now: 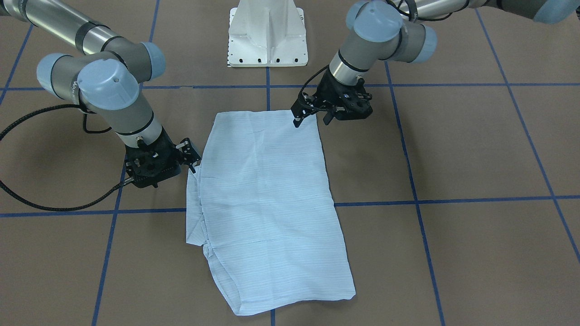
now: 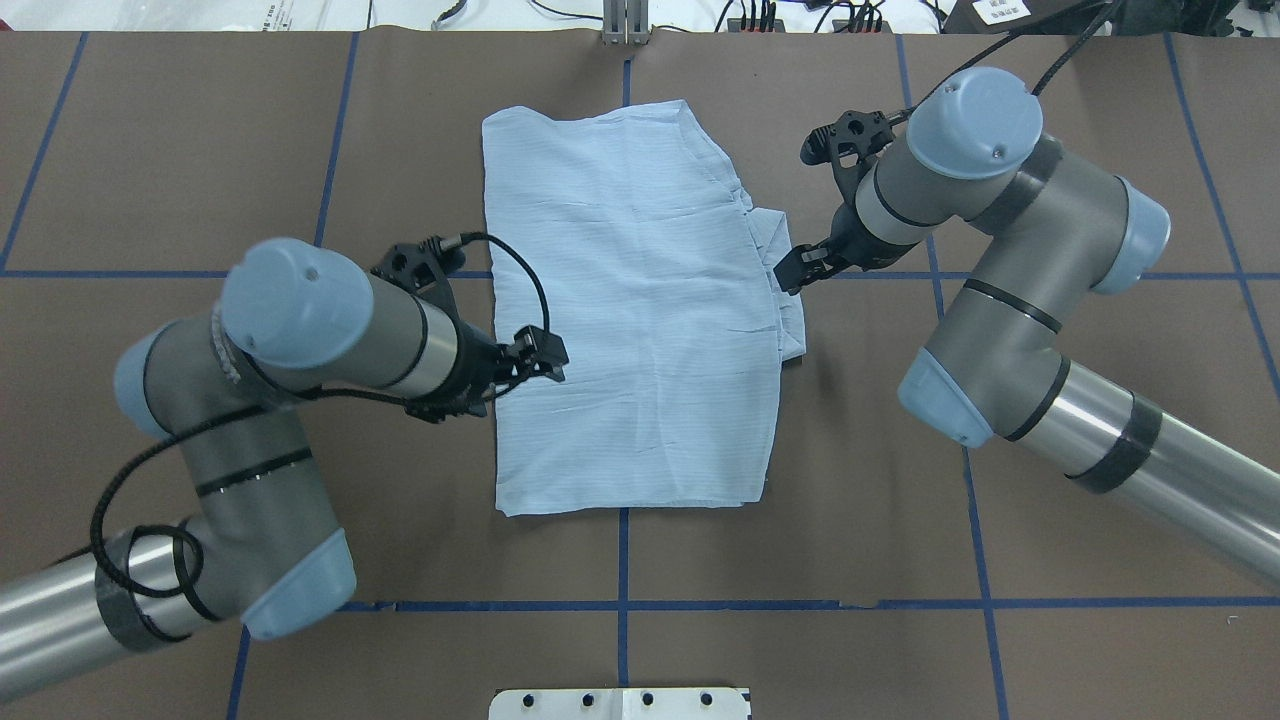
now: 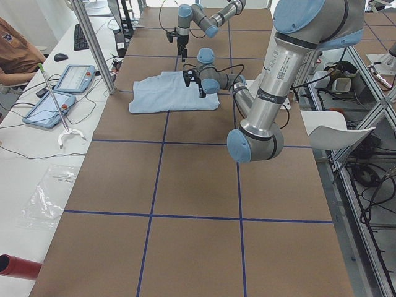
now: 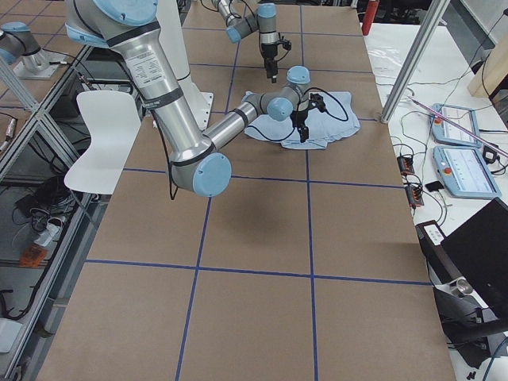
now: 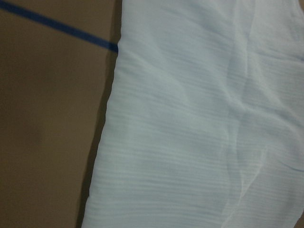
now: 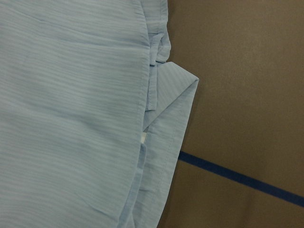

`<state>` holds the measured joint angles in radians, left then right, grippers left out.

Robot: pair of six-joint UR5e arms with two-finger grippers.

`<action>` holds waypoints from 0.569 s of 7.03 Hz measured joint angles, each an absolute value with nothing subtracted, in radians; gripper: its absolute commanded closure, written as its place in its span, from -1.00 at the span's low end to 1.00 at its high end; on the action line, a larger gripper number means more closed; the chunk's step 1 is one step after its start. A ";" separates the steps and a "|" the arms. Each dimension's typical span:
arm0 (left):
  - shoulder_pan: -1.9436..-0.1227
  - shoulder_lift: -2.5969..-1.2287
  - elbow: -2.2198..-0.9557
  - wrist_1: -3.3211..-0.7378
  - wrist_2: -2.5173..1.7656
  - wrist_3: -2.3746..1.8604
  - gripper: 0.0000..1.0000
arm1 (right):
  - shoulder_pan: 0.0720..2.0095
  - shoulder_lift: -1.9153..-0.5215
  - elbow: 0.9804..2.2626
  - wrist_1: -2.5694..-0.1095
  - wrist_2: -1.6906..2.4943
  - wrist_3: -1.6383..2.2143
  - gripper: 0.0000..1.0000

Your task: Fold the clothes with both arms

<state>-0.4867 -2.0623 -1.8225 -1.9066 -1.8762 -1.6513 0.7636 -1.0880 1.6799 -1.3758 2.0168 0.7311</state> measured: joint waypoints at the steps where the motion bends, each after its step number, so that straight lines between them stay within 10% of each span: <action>1: -0.424 -2.061 -1.837 -1.844 -1.831 -1.679 -0.93 | 0.753 -1.126 1.737 -1.373 2.030 0.791 -1.00; 4: -0.342 -2.044 -1.807 -1.783 -1.771 -1.695 -0.58 | 0.707 -1.158 1.805 -1.367 2.050 0.944 -1.00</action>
